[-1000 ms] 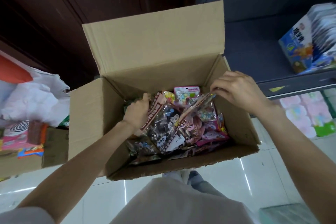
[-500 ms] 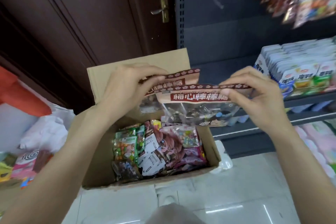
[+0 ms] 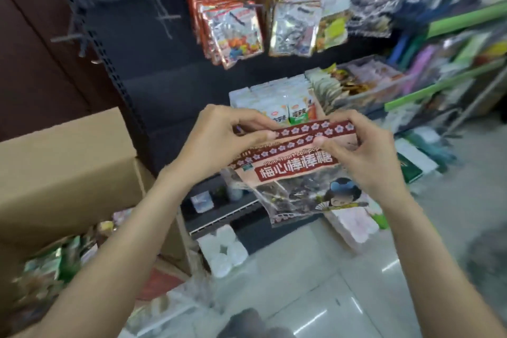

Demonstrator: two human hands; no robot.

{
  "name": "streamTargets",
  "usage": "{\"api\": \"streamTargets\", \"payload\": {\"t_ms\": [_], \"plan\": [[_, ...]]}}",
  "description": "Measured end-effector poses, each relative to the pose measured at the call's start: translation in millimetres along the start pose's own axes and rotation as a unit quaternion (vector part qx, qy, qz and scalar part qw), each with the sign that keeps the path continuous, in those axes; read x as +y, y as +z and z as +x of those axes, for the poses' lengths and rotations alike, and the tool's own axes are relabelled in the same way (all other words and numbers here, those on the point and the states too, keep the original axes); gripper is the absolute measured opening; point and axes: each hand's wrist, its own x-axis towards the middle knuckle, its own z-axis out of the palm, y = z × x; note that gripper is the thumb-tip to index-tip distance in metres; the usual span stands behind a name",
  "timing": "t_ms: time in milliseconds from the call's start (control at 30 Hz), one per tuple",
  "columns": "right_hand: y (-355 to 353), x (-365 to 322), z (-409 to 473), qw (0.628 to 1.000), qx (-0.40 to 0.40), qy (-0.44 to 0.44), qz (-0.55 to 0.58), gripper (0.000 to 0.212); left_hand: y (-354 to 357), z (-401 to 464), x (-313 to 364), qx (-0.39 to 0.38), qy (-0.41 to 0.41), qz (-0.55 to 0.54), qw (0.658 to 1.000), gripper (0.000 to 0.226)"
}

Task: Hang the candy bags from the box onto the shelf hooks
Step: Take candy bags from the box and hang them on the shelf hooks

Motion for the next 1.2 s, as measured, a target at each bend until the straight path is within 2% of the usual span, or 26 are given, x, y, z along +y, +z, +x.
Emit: {"api": "streamTargets", "payload": {"t_ms": [133, 233, 333, 433, 600, 767, 833, 900, 967, 1100, 1200], "plan": [[-59, 30, 2, 0.995, 0.08, -0.035, -0.044, 0.019, 59, 46, 3, -0.01, 0.031, 0.028, 0.999, 0.022], [-105, 61, 16, 0.986, 0.131, -0.061, -0.08, 0.018, 103, 85, -13, -0.02, -0.014, -0.024, 0.999, 0.019], [-145, 93, 34, 0.986, 0.149, -0.046, -0.065, 0.019, 150, 131, -27, -0.036, -0.04, -0.079, 0.995, 0.016], [-180, 120, 58, 0.985, 0.147, -0.035, -0.085, 0.02, 190, 184, -25, -0.047, -0.01, -0.079, 0.996, 0.016], [-241, 164, 110, 0.983, 0.148, -0.005, -0.113, 0.045, 229, 272, -2, 0.053, 0.038, -0.128, 0.99, 0.019], [-279, 209, 177, 0.974, 0.199, -0.024, -0.105, 0.056, 262, 347, 18, 0.107, 0.059, -0.146, 0.982, 0.023], [-292, 233, 206, 0.969, 0.215, -0.048, -0.111, 0.051, 274, 374, 21, 0.112, 0.05, -0.126, 0.985, 0.021], [-306, 260, 237, 0.963, 0.212, -0.089, -0.144, 0.034, 284, 401, 20, 0.108, 0.039, -0.106, 0.988, 0.017], [-318, 283, 265, 0.957, 0.195, -0.12, -0.178, 0.027, 293, 421, 20, 0.107, 0.009, -0.101, 0.989, 0.02], [-335, 313, 317, 0.959, 0.167, -0.127, -0.19, 0.032, 310, 453, 22, 0.141, -0.026, -0.086, 0.986, 0.018], [-341, 329, 351, 0.971, 0.136, -0.109, -0.161, 0.038, 317, 479, 21, 0.192, -0.027, -0.117, 0.974, 0.024]]}}
